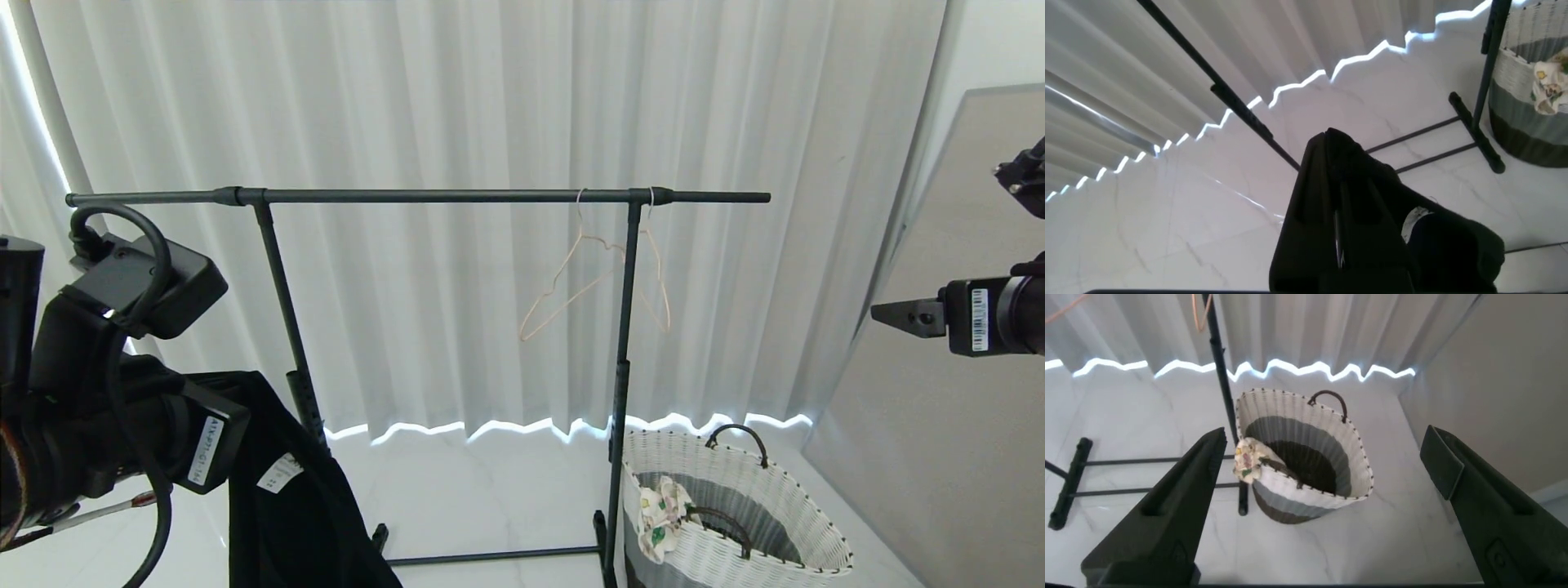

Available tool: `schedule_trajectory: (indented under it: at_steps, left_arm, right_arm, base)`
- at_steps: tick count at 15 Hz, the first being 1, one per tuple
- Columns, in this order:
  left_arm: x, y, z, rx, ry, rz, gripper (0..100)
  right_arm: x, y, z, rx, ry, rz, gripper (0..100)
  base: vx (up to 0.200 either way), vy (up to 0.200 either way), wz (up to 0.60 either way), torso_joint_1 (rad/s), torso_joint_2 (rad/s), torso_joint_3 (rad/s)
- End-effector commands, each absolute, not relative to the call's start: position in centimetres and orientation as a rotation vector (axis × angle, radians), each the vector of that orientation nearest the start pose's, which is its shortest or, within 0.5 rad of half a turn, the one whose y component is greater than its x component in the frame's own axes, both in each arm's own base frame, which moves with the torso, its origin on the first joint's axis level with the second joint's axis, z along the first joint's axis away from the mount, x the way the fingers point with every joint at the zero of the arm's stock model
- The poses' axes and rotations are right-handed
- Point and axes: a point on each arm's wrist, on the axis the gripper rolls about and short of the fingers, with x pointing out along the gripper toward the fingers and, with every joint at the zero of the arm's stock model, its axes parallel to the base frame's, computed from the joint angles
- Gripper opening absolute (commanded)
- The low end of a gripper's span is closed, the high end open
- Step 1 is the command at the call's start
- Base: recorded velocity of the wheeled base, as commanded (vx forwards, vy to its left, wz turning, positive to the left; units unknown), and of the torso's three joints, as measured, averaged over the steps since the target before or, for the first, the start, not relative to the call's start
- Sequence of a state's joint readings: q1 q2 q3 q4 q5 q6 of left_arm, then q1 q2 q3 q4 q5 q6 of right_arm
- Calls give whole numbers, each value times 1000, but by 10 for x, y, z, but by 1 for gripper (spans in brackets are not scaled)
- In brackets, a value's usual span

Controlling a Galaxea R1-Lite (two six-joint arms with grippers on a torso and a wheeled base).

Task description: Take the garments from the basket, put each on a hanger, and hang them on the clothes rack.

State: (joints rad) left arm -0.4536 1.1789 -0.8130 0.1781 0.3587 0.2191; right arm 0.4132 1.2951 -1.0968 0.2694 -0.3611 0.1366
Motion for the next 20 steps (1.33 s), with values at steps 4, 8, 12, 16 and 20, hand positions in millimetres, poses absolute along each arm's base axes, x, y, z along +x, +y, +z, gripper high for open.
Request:
schedule_trajectory:
  at_steps: [4, 8, 12, 16, 20]
  left_arm:
    - [150, -64, 233, 432, 492, -145, 0]
    - [149, -63, 234, 437, 487, -114, 0]
    - [149, -63, 233, 433, 489, -110, 0]
    - [149, -63, 233, 438, 490, -111, 0]
    - [149, -63, 233, 439, 488, -113, 0]
  right_arm:
    - [185, 72, 278, -53, 453, 16, 100]
    - [185, 72, 277, -54, 456, 16, 100]
    - [186, 72, 277, -57, 456, 17, 100]
    - [189, 72, 275, -63, 468, 8, 100]
    - [196, 71, 271, -63, 488, -1, 100]
  base:
    - [0, 0, 0, 245, -535, -288]
    - [0, 150, 0, 82, -172, -95]
    - [0, 200, 0, 16, -10, -8]
    - [0, 50, 0, 1, -1, -1]
    - [100, 0, 0, 1, 0, 1]
